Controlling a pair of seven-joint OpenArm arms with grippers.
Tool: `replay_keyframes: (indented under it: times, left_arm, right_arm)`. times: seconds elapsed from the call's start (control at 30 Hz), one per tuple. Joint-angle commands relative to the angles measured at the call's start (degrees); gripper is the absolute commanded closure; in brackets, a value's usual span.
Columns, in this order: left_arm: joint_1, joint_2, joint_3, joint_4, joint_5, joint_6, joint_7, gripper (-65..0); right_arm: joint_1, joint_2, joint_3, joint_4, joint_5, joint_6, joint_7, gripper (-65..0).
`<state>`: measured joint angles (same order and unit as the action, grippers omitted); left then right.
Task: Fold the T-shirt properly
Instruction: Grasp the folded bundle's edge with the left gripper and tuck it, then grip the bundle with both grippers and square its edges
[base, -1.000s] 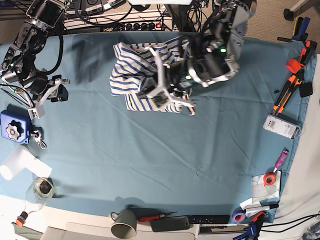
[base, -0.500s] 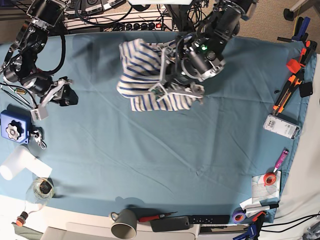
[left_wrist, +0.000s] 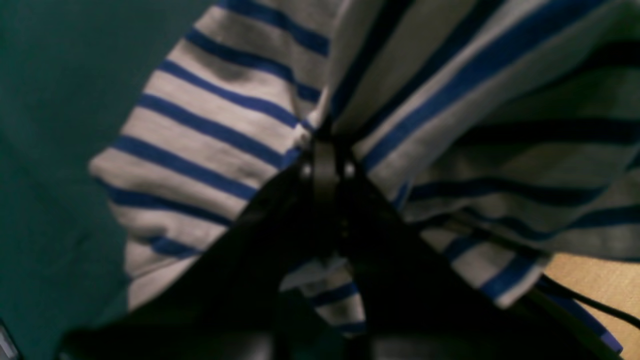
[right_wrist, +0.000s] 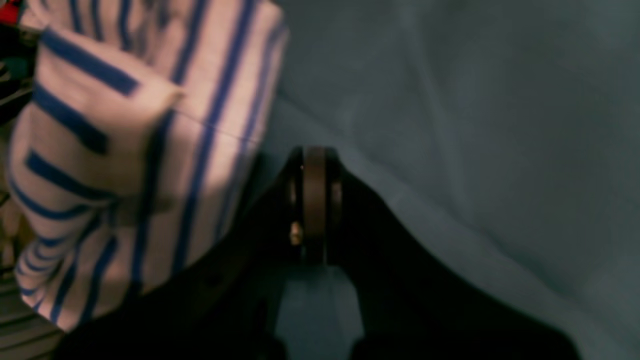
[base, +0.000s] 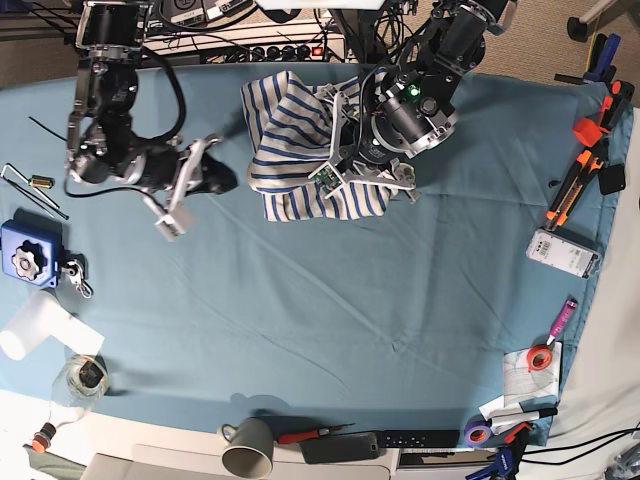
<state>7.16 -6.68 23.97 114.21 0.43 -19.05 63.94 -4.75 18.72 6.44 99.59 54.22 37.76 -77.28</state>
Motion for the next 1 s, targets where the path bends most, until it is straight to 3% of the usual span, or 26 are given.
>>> replay_keyframes:
  times: [0.0,0.1,0.23,0.53,0.6,0.73,0.97]
  left_arm:
    - [0.5,-0.1,-0.2,0.7,0.9,0.3,2.1,0.0]
    - [1.6,-0.1,-0.2,1.8,0.9,2.6,2.1,0.0]
    - [3.4,-0.1,-0.2,4.8,1.4,2.8,2.1,0.0]
    - [5.5,0.0,-0.2,8.3,2.3,2.8,0.5,0.0]
    - [5.5,0.0,-0.2,8.3,3.7,2.9,0.0,0.0]
    - [5.3,0.0,-0.2,8.3,5.8,6.3,-1.4,0.0]
    - [5.2,0.0,-0.2,8.5,6.9,6.6,-1.4,0.0]
  right_arm:
    - [0.8,0.8,-0.7,0.8,1.3,0.4,1.4,0.0]
    - [0.8,0.8,-3.4,0.8,1.3,0.6,2.1,0.0]
    - [1.0,0.8,-6.8,0.8,2.3,2.2,2.2,0.0]
    - [1.7,0.8,-11.7,0.8,11.6,2.2,-2.7,0.0]
    - [1.8,0.8,-11.6,0.8,11.5,2.2,-2.7,0.0]
    - [2.2,0.8,-9.5,0.8,8.7,2.2,-1.4,0.0]
    - [4.8,0.8,-3.5,0.8,7.3,2.2,-0.3,0.0]
